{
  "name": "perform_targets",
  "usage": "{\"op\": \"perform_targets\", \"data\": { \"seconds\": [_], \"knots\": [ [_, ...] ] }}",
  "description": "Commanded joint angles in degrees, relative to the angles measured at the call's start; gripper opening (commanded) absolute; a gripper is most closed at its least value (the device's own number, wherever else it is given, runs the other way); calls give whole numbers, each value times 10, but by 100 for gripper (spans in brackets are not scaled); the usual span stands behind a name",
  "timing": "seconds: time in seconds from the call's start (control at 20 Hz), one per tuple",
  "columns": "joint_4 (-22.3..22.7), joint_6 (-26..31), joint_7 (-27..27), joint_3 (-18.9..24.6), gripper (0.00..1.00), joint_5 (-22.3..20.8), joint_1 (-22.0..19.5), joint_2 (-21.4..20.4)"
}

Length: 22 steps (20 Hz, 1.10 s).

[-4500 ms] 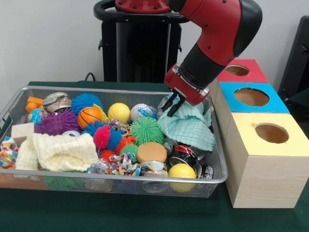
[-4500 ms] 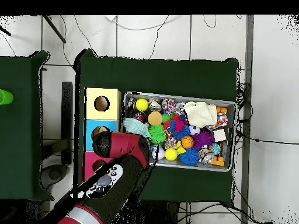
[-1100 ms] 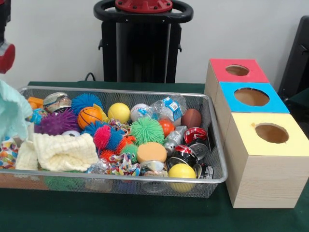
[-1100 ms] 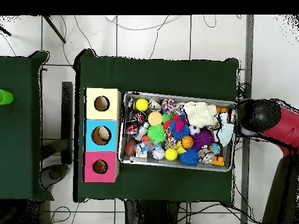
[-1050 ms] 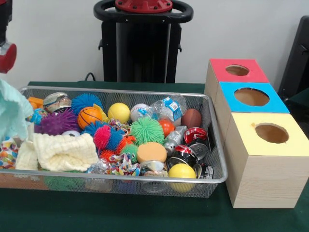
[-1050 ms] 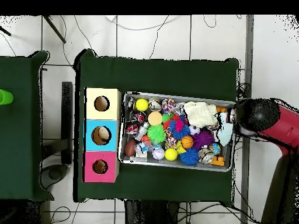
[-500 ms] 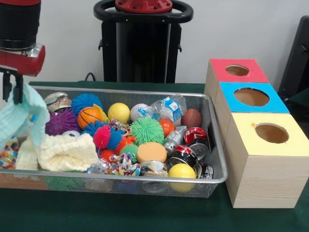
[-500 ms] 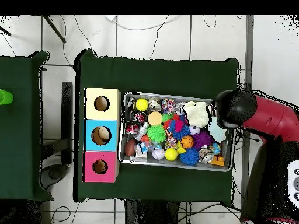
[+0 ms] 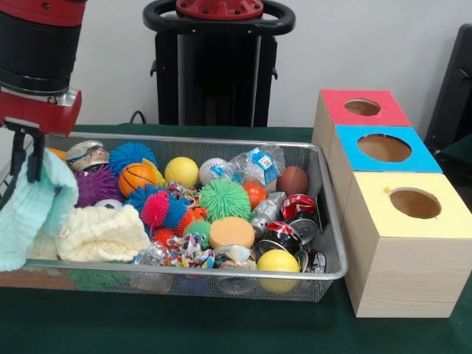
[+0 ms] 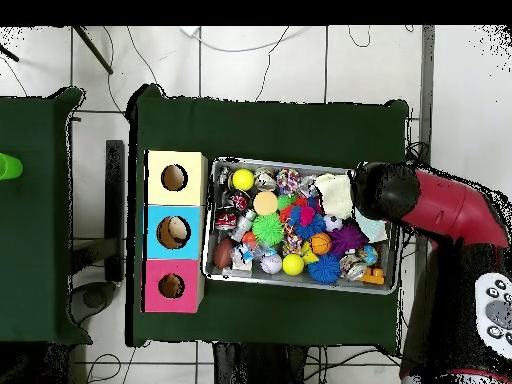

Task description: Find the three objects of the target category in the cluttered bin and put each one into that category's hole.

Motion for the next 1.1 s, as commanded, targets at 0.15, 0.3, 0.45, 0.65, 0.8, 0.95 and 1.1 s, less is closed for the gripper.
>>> {"op": "perform_targets", "data": {
  "seconds": [0.15,0.3,0.45,0.65,0.8,0.95,1.1],
  "knots": [
    [73,-46,80,3,0,-33,34,35],
    [79,-58,103,-15,0,-30,53,35],
    [98,-72,124,-30,0,-23,71,24],
    [120,-84,149,-40,0,-2,87,13],
    [121,-87,159,-50,0,6,99,17],
    [122,-88,151,-52,0,9,99,18],
    [134,-107,139,-46,0,8,91,18]
  ]
}}
